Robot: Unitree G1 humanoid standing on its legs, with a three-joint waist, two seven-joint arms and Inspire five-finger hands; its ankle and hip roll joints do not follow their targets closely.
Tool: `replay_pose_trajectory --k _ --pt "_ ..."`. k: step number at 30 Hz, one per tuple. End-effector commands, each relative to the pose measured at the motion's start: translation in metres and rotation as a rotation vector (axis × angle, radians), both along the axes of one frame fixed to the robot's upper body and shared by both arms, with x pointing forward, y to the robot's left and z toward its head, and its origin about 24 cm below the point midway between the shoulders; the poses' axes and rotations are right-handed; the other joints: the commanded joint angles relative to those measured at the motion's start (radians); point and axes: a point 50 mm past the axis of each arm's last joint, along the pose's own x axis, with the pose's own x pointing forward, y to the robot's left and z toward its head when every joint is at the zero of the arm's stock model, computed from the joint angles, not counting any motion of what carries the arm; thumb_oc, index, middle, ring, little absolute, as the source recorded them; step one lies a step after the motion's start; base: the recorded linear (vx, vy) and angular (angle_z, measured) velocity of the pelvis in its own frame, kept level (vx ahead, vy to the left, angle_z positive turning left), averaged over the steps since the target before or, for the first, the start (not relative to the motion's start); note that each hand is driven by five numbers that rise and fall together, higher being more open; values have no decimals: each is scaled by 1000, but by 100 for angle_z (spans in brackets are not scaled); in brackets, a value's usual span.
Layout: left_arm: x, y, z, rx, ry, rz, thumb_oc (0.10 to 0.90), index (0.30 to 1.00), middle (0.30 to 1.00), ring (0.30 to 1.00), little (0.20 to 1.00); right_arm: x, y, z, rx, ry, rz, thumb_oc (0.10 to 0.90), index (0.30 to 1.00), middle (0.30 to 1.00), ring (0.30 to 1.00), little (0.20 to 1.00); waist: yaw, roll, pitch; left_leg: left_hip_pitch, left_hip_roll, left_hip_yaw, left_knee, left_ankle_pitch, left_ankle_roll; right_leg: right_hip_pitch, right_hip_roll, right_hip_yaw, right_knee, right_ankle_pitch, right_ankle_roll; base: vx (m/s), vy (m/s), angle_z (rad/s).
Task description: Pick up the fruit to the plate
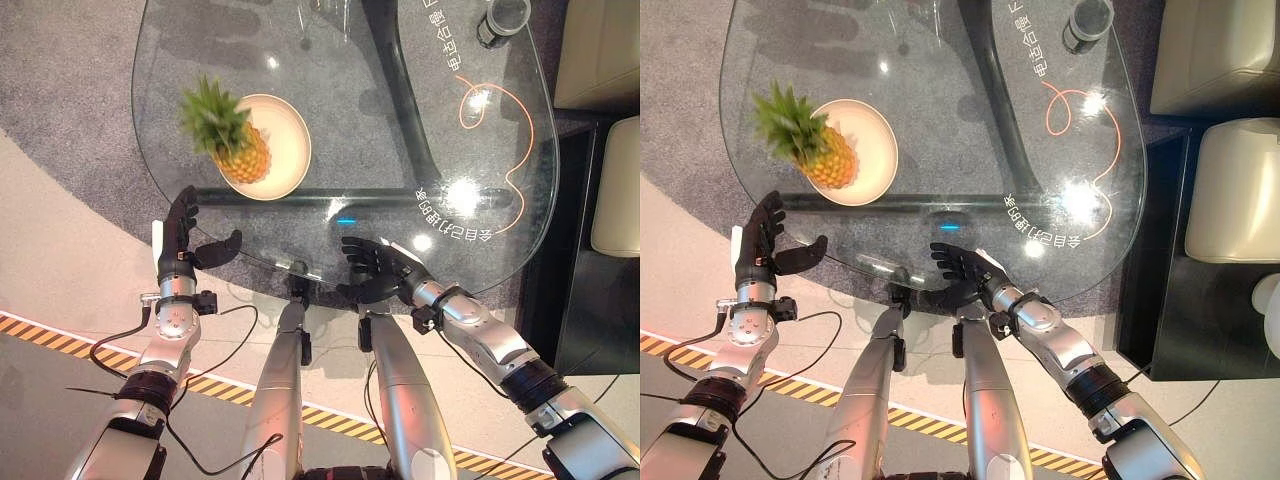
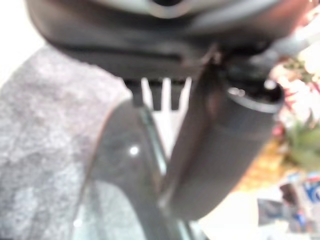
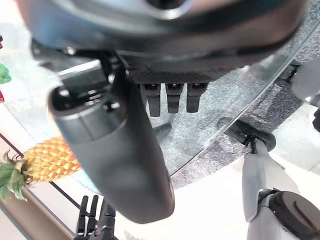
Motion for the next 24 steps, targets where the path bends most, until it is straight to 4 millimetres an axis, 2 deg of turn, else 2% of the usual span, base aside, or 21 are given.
replay_pose_trajectory --k 1,6,15,19,24 --pt "-3 -5 4 -33 -47 -49 800 900 900 900 900 -16 12 16 93 -90 93 800 900 900 900 900 -28 40 -25 -7 -43 -28 71 -29 -8 81 6 -27 -103 11 42 0 0 0" --pt "-7 -11 -10 -54 31 -121 800 900 900 900 900 -18 9 15 83 -87 90 800 900 900 900 900 -34 45 -25 1 -44 -23 67 -30 -6 89 6 -23 -110 13 43 0 0 0" --pt "-17 -3 -24 -130 61 -74 800 900 900 900 900 -19 5 9 80 -80 93 800 900 900 900 900 -33 45 -25 55 -46 -29 60 -37 -5 141 6 -22 -115 4 41 0 0 0" --pt "-23 1 -37 -164 110 -62 800 900 900 900 900 -19 5 3 77 -53 82 800 900 900 900 900 -31 38 -25 121 -43 -38 33 -37 -5 208 5 -23 -145 6 43 0 0 0" --pt "-45 0 -66 -214 194 -58 800 900 900 900 900 -25 -6 -19 62 29 43 800 900 900 900 900 -19 29 -25 247 -45 -51 -16 -44 -1 338 -5 -32 -199 8 51 0 0 0"
